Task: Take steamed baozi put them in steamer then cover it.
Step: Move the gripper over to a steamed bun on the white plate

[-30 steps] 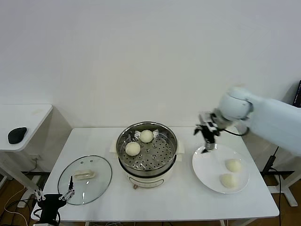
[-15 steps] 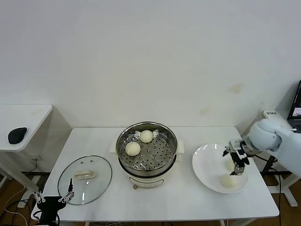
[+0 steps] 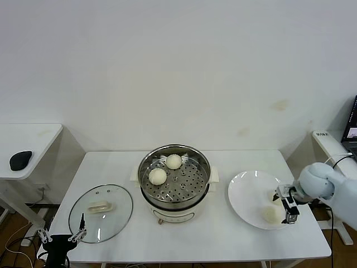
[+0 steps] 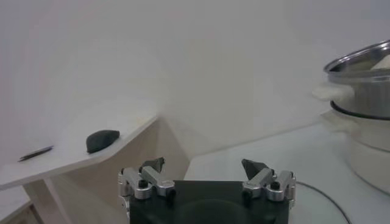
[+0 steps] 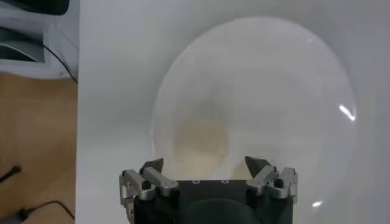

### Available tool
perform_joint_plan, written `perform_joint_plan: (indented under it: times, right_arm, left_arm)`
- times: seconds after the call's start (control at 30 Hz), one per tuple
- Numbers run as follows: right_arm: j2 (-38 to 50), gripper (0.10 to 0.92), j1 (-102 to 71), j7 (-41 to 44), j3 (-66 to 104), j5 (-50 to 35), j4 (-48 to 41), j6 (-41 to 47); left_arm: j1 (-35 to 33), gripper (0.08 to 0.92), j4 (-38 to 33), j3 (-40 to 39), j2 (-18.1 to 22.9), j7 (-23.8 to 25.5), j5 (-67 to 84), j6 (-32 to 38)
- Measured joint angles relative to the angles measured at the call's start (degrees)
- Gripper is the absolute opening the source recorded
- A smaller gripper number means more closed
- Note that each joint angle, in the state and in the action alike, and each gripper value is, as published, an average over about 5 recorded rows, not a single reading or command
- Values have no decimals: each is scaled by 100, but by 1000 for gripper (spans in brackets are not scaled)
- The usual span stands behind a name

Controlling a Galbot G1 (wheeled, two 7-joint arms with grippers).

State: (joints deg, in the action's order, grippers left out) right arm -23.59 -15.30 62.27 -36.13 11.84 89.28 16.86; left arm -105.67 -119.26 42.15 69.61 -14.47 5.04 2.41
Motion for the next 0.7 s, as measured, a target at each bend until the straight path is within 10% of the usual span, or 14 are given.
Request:
perform_joint_plan:
  times: [0.4, 0.7]
  right_arm:
    - [-223, 798, -277, -144, 143, 127, -208, 68]
    - [-293, 635, -296, -193, 200, 85, -290, 158]
  left_arm:
    - [35, 823, 56, 4, 6, -4, -7, 6]
    - [56, 823, 80, -1, 8, -7, -7, 9]
